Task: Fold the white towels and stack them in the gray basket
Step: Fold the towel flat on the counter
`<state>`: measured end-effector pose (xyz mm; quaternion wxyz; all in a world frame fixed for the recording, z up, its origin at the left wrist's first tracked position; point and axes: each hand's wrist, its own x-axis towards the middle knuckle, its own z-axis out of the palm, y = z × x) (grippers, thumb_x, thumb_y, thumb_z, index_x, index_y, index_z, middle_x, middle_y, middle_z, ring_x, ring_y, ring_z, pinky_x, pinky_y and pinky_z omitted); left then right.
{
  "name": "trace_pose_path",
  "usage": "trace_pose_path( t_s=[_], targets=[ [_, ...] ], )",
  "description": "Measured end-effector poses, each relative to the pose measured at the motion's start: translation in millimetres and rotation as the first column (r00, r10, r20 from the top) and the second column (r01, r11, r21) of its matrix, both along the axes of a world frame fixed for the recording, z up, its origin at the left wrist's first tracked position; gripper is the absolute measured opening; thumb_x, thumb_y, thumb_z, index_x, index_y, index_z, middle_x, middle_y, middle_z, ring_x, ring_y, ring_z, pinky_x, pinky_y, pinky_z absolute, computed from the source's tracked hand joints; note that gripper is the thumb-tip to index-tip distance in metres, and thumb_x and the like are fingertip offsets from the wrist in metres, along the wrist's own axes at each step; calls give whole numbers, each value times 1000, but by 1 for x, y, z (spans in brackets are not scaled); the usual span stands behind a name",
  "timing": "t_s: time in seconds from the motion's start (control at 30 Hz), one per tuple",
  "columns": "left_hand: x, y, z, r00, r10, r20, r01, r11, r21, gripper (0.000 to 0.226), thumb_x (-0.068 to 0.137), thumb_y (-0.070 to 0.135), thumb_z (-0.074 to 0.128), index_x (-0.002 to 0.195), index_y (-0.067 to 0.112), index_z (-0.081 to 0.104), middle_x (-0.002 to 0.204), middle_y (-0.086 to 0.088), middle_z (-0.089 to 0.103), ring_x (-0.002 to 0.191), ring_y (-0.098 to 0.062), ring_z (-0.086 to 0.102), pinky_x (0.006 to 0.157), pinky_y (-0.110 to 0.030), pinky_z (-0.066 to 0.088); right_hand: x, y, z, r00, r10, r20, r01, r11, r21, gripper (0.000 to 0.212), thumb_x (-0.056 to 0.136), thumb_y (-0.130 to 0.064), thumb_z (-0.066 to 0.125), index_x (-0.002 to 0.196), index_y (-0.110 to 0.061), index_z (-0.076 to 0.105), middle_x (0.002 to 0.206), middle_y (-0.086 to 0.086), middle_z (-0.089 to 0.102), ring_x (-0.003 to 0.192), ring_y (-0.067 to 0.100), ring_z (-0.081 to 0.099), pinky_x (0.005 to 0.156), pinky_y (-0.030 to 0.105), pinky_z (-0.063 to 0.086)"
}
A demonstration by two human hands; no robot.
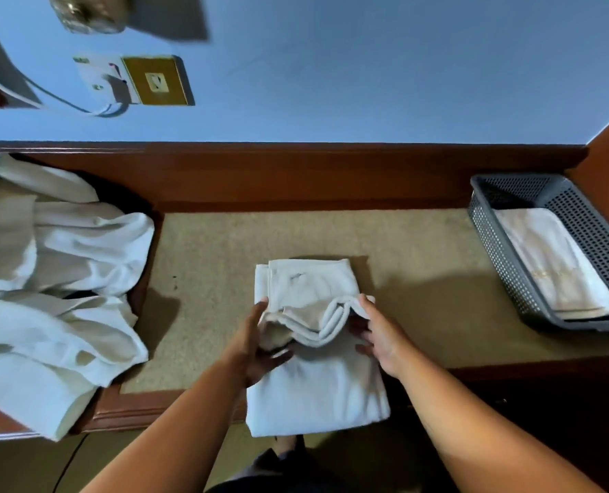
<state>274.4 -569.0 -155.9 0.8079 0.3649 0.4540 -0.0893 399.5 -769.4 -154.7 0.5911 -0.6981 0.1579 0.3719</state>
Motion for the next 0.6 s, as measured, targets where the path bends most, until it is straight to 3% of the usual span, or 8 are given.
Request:
trace_pose_path(
  t_s=[0.1,0.17,0.2,0.27,0.33,0.4,0.53,0.6],
  targets=[
    [8,19,-19,988,-153,-4,149,957,251,75,72,80,65,108,15,67,105,-3,72,91,-23,66,75,-36,50,10,7,-26,958,279,70,-256,938,-233,38,96,-49,57,111,-15,66,103,17,67,100,25,66,66,27,39],
    [10,30,-34,968,-249,-5,224,862,455,76,63,76,74,108,15,68,100,1,70,85,-22,66,67,-30,49,17,9,-44,916,378,138,-315,887,-336,27,93,-33,68,111,-13,67,102,10,67,91,17,62,66,21,41],
    [12,35,-43,941,-335,-48,298,754,586,68,67,67,79,113,17,68,102,2,69,89,-22,67,70,-28,51,20,10,-51,899,405,166,-325,872,-366,28,90,-25,72,115,-12,67,105,5,69,92,14,61,69,19,43],
    [14,43,-63,848,-485,-213,445,434,783,50,80,41,82,124,22,66,112,1,61,95,-20,64,83,-31,54,27,13,-61,848,482,222,-352,824,-444,30,86,-18,74,115,-12,68,104,4,69,92,16,62,74,19,45],
    [18,48,-77,756,-543,-365,522,165,837,50,84,33,78,131,28,62,124,-1,52,108,-22,56,98,-38,49,35,15,-67,769,586,256,-381,741,-553,34,81,-26,71,113,-15,67,104,9,65,91,24,63,79,27,47],
    [26,51,-81,701,-545,-460,530,-34,848,57,84,36,72,138,31,56,137,-4,45,123,-28,47,107,-41,41,45,19,-67,688,671,277,-382,659,-648,47,76,-29,66,120,-15,63,113,14,58,99,31,60,83,31,48],
    [64,59,-81,641,-558,-527,474,-252,844,73,89,43,65,153,26,35,160,-6,31,144,-34,28,115,-50,27,71,39,-61,523,772,360,-274,553,-787,71,80,-25,56,148,-15,43,148,19,36,132,38,40,109,41,36],
    [85,68,-83,551,-544,-633,536,-351,768,75,94,53,55,157,24,26,159,-5,33,145,-32,29,116,-50,24,88,47,-59,407,875,262,-313,403,-860,70,86,-26,51,153,-25,34,157,10,29,138,36,33,113,43,30]
  ],
)
